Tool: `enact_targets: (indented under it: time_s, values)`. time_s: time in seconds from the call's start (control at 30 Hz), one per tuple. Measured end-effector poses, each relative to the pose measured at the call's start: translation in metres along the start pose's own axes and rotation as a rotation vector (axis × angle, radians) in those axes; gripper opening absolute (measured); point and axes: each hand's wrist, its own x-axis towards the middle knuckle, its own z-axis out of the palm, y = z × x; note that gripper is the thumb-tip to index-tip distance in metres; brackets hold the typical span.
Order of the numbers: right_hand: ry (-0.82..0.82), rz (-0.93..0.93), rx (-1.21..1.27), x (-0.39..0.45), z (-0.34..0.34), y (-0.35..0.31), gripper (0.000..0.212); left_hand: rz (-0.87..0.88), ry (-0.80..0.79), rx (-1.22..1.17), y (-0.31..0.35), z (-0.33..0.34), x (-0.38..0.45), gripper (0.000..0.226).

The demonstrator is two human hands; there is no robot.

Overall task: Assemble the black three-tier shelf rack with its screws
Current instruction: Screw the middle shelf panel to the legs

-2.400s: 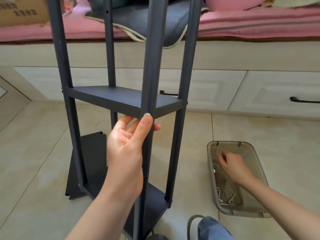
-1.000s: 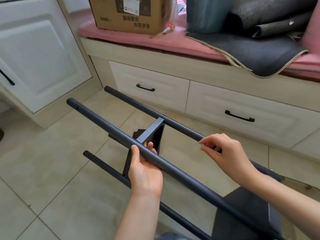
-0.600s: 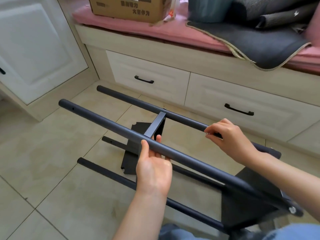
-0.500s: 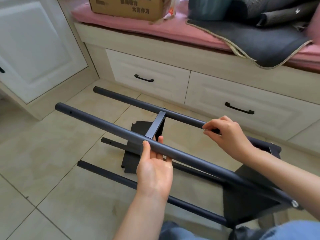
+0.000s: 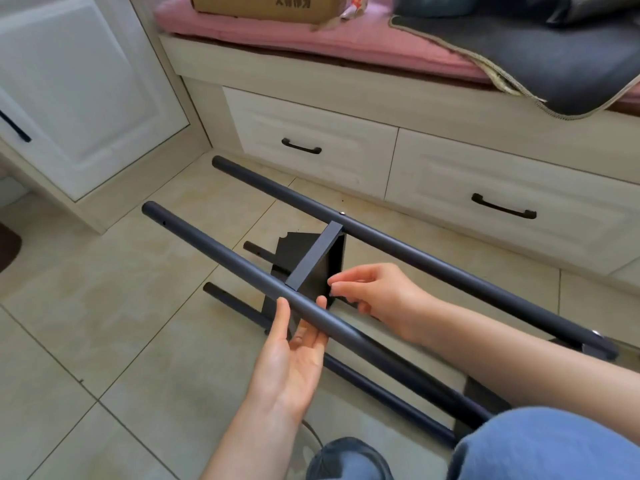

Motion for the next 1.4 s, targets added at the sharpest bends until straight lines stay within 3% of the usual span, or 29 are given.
enact_targets:
  time_s: [0.2,0.33,0.4,0.47,0.6,0.73,0.87,1.0,1.4]
  values:
    - [-0.093,0.185,0.243,0.012,0.018,0.002,0.013,-0.026,-0.095,0.104,0.01,-0.008,0.013,0.068]
    - [-0.101,0.199,0.292,0.022,0.024,-0.002,0.011,0.032,-0.178,0.239,0.014,-0.012,0.02,0.046]
    - [-0.098,0.193,0.279,0.028,0.028,-0.002,0.021,0.011,-0.195,0.301,0.014,-0.012,0.022,0.044]
    - [-0.096,0.214,0.263,0.033,0.031,-0.003,0.028,0.014,-0.197,0.325,0.015,-0.014,0.022,0.045]
    - [-0.164,0.303,0.342,0.032,0.033,-0.004,0.016,0.062,-0.206,0.326,0.017,-0.012,0.024,0.048]
    - [-0.2,0.354,0.314,0.028,0.031,-0.007,0.034,0.129,-0.175,0.317,0.018,-0.007,0.026,0.054]
    - [-0.161,0.436,0.458,0.031,0.034,-0.012,0.02,0.114,-0.165,0.329,0.019,-0.007,0.024,0.048]
    - [-0.14,0.443,0.361,0.037,0.043,-0.014,0.025,0.098,-0.161,0.348,0.02,-0.007,0.022,0.043]
    - [-0.316,0.444,0.448,0.045,0.038,-0.009,0.023,0.1,-0.152,0.417,0.024,-0.009,0.025,0.051]
